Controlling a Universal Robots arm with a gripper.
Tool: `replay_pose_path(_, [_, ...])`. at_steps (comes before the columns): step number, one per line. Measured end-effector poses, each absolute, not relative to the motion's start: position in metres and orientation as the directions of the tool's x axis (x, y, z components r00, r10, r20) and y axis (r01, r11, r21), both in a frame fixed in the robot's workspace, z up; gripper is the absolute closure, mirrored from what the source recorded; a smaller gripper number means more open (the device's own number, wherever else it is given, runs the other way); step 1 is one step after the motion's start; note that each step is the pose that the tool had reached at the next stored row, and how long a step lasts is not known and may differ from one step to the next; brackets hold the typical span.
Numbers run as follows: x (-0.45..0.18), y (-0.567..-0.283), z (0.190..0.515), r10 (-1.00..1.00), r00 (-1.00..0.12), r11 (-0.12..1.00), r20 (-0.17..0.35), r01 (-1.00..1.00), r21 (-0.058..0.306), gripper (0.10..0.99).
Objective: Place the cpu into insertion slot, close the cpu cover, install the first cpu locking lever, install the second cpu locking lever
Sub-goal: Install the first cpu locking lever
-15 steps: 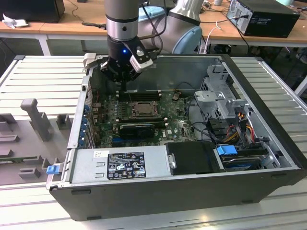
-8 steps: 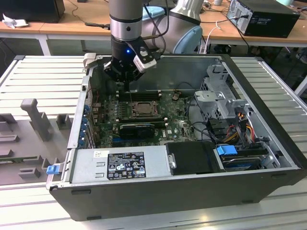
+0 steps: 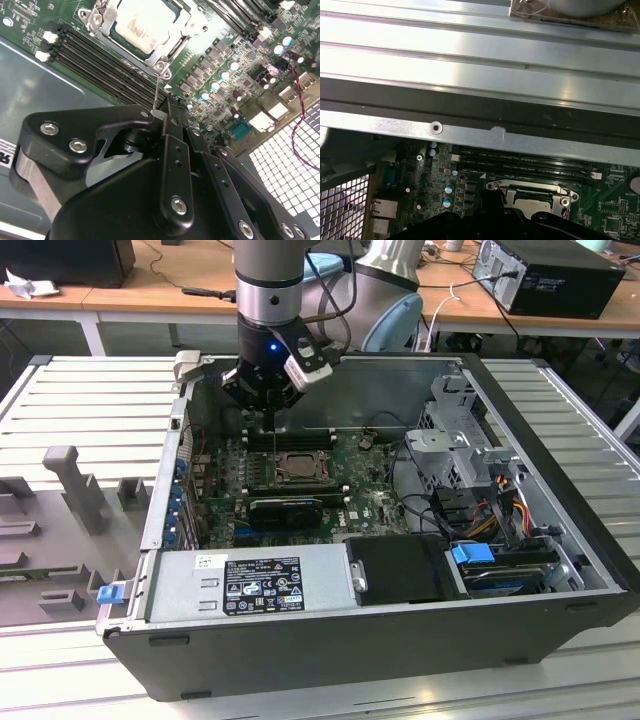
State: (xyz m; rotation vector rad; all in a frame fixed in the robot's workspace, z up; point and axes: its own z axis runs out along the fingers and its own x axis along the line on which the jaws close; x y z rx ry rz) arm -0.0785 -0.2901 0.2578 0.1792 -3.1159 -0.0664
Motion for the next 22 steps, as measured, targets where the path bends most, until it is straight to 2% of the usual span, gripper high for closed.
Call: replay_pose_path(22, [-0.059, -0.290, 0.258, -0.115, -0.993, 0.993, 0.017, -0.114, 0.044, 0.980])
